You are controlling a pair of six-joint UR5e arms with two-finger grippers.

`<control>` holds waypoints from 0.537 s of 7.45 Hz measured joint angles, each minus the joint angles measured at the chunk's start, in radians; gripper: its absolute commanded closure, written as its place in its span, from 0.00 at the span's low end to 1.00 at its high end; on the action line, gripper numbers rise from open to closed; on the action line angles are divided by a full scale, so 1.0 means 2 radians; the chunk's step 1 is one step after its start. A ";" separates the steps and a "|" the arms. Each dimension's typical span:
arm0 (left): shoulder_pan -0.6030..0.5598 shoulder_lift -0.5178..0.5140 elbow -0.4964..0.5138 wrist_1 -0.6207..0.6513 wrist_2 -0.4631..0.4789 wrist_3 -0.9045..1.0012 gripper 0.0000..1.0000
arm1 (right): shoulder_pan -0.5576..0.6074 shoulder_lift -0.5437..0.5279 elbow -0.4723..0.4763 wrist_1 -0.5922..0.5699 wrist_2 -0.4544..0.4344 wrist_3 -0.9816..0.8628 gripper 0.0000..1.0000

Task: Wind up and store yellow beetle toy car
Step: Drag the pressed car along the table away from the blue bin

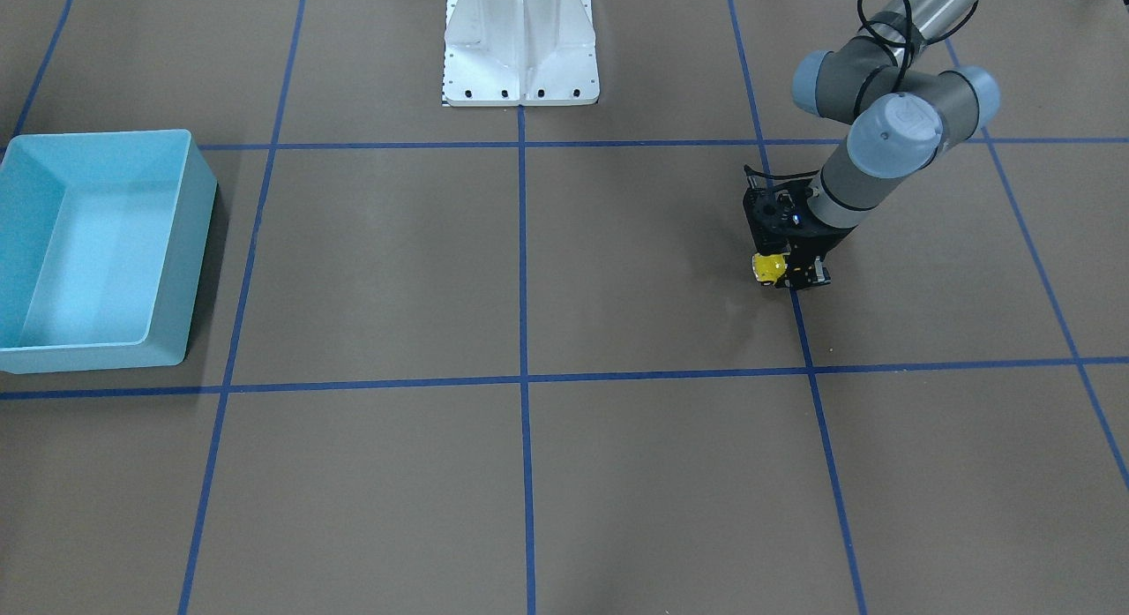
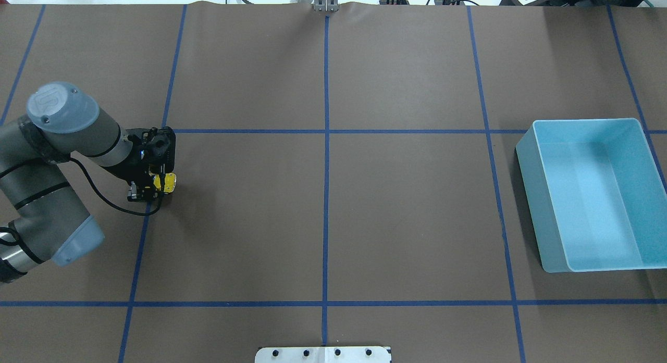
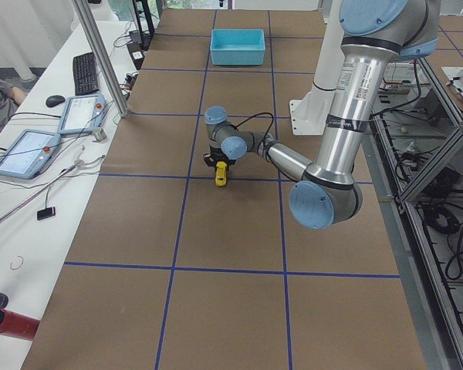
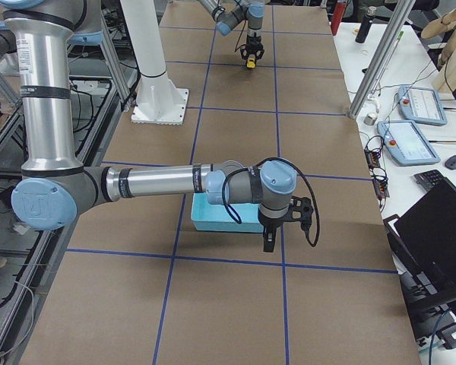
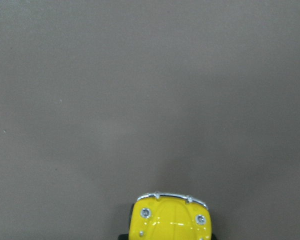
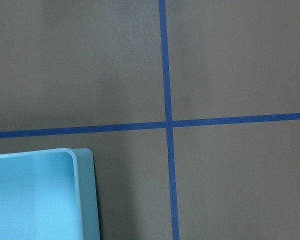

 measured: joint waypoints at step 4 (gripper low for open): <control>0.000 0.013 0.002 -0.014 -0.008 0.000 1.00 | -0.001 0.003 0.001 0.000 0.000 0.000 0.00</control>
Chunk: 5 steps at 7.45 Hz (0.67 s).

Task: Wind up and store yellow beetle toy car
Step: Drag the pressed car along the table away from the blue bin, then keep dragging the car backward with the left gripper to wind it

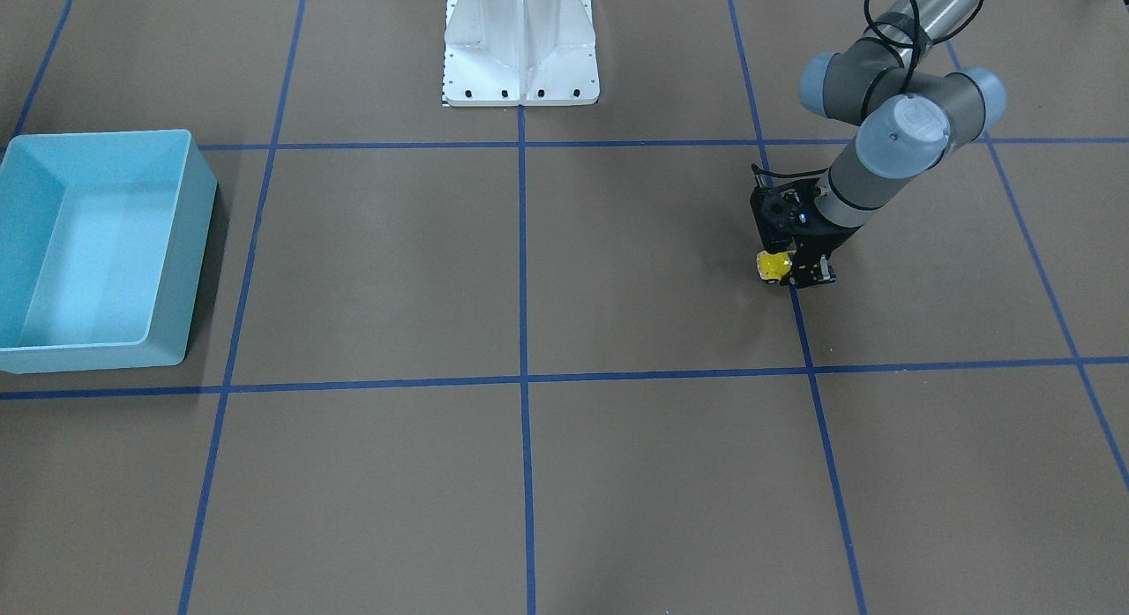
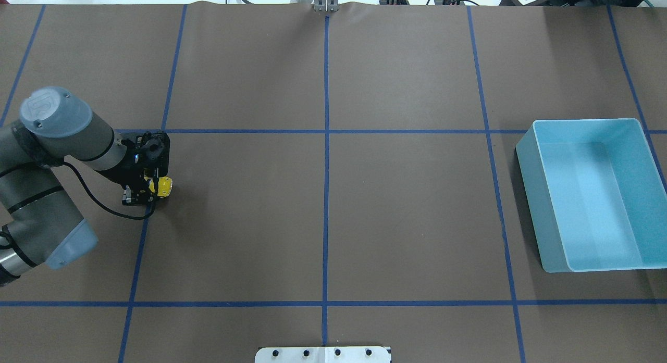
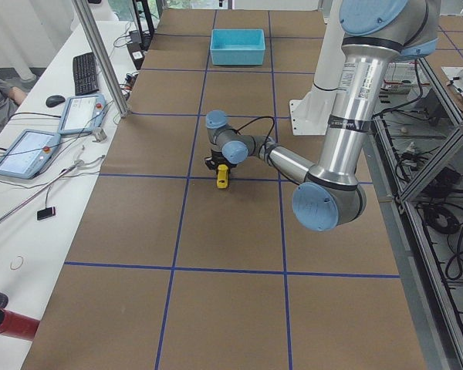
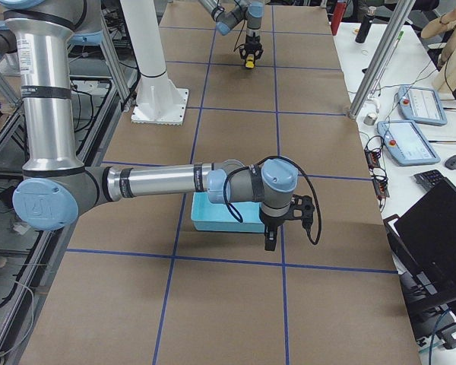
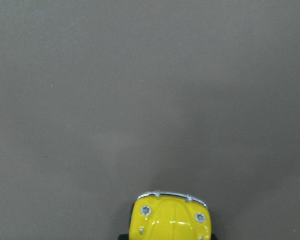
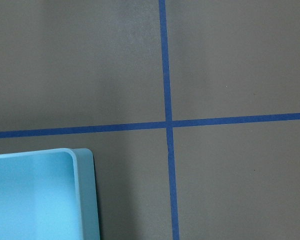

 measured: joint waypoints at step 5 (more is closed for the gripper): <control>-0.006 0.012 0.000 -0.009 -0.016 0.001 1.00 | -0.001 0.000 0.000 0.000 0.000 0.000 0.00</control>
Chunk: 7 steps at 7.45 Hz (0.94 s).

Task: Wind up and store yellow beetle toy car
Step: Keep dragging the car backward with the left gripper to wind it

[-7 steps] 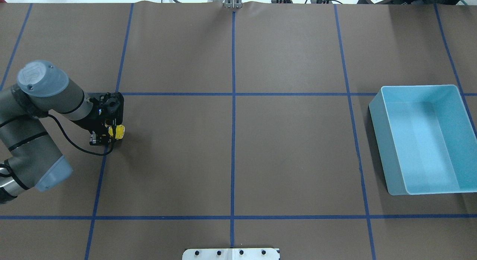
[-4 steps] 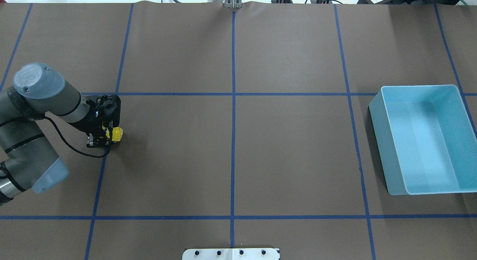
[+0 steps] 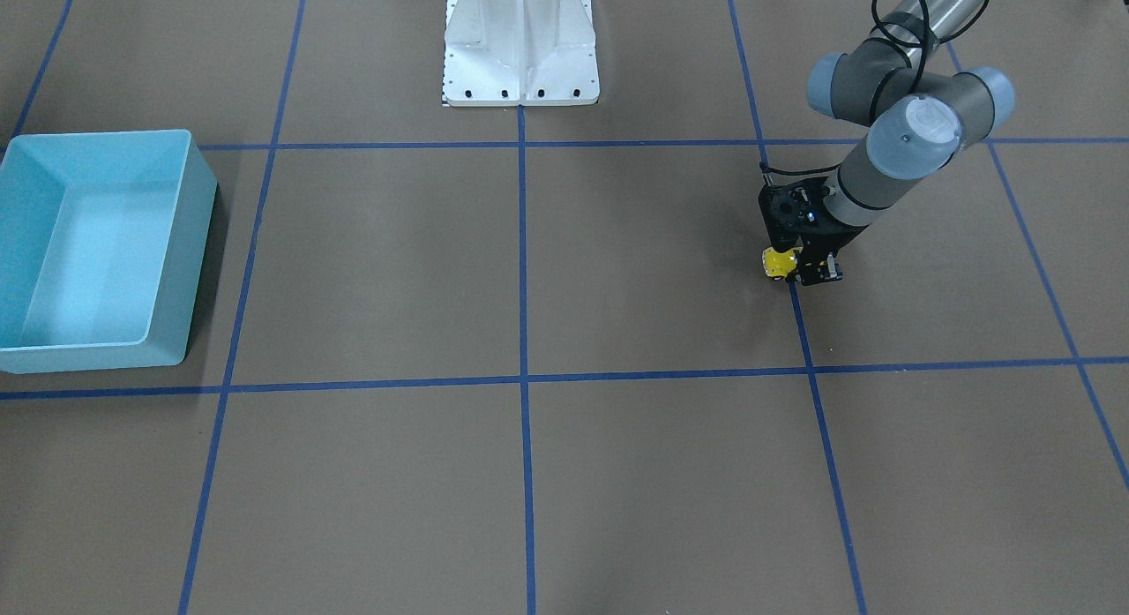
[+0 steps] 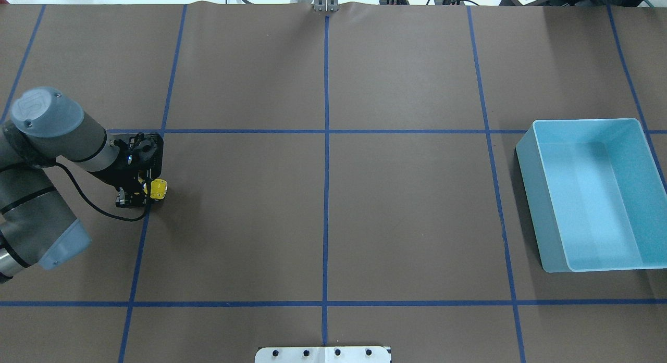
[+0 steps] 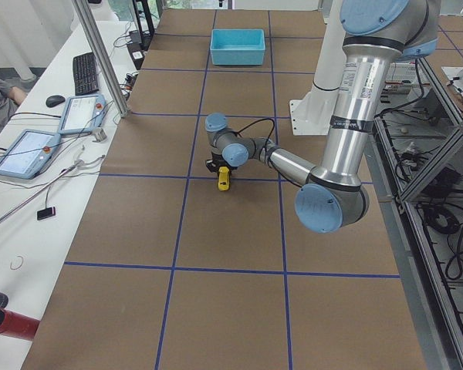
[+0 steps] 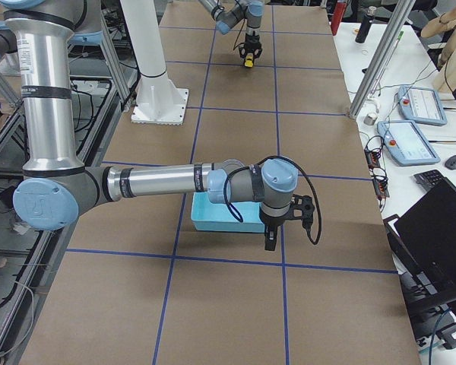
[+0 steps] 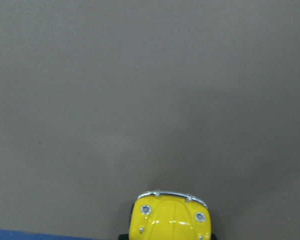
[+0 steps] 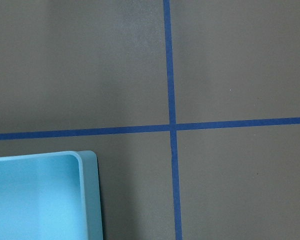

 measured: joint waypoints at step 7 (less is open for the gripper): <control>-0.012 0.023 0.004 -0.024 -0.021 0.003 1.00 | -0.002 0.007 0.000 -0.001 0.000 0.000 0.00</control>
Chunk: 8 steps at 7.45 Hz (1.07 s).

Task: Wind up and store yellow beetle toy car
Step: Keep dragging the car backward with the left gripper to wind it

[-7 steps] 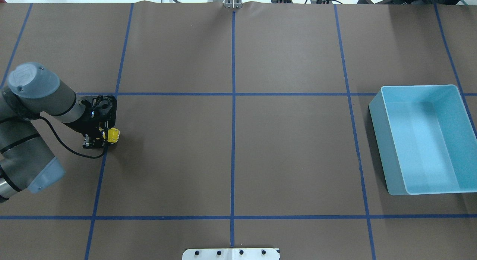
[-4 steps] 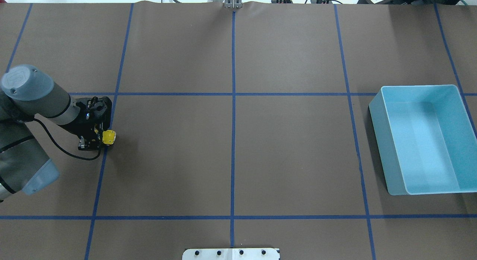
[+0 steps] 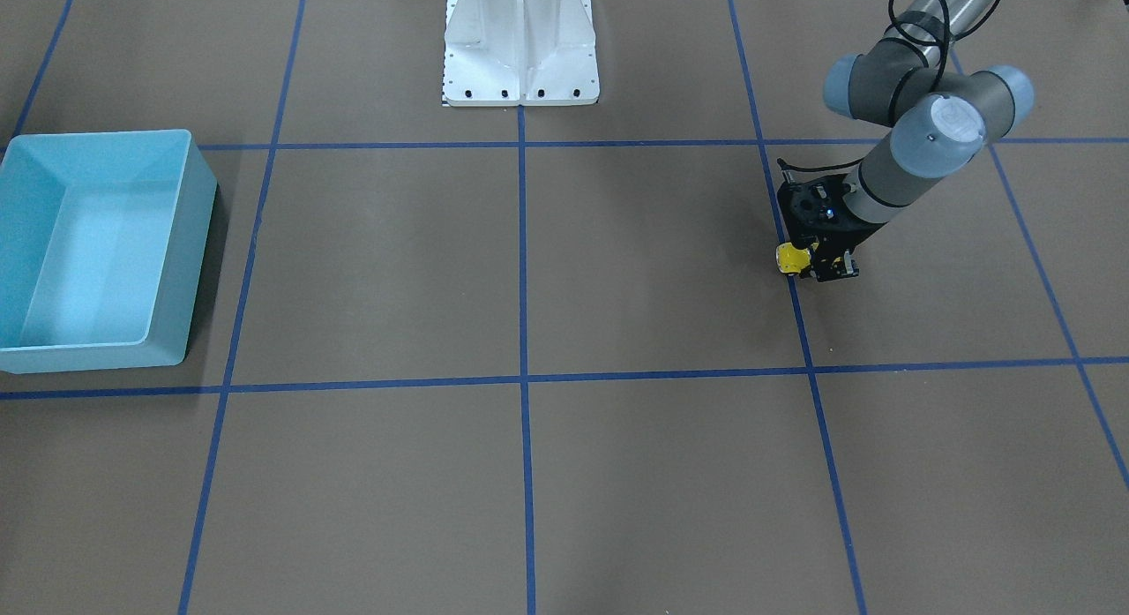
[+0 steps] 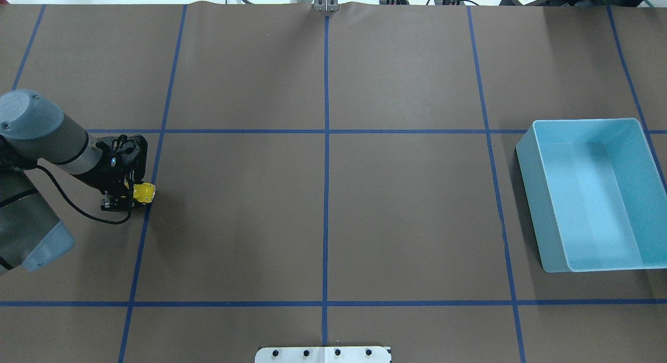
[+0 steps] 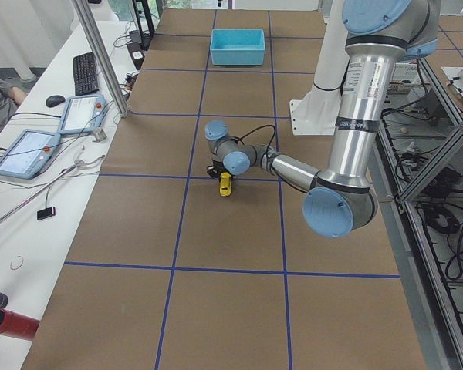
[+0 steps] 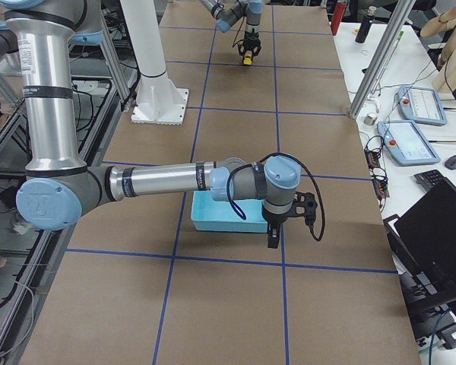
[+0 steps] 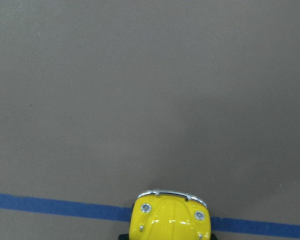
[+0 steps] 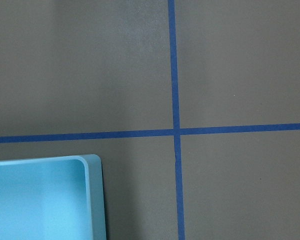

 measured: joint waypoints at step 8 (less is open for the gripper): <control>-0.015 0.014 0.009 -0.015 -0.017 0.004 1.00 | -0.001 0.000 0.000 0.000 0.000 0.000 0.00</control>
